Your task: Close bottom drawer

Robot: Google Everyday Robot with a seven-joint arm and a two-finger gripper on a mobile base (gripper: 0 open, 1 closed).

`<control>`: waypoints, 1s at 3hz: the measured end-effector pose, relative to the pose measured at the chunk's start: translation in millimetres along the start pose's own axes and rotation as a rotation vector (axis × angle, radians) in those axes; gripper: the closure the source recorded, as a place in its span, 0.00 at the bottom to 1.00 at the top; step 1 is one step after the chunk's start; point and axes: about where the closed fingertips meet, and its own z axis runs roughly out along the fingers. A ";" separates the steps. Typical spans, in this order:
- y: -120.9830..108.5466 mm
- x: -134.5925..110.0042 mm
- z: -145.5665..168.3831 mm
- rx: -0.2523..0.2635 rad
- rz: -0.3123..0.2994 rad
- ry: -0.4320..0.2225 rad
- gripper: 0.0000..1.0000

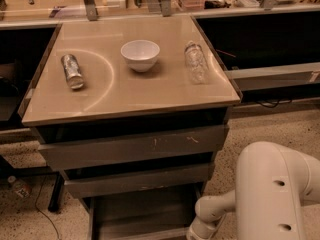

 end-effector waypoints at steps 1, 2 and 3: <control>-14.4 -10.1 0.9 0.017 -0.010 -0.005 1.00; -24.7 -19.5 2.1 0.030 -0.022 -0.005 1.00; -31.9 -26.6 5.1 0.036 -0.029 0.001 1.00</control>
Offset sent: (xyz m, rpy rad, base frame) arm 0.0497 -0.0002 -0.0203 -0.0173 -0.0567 0.0300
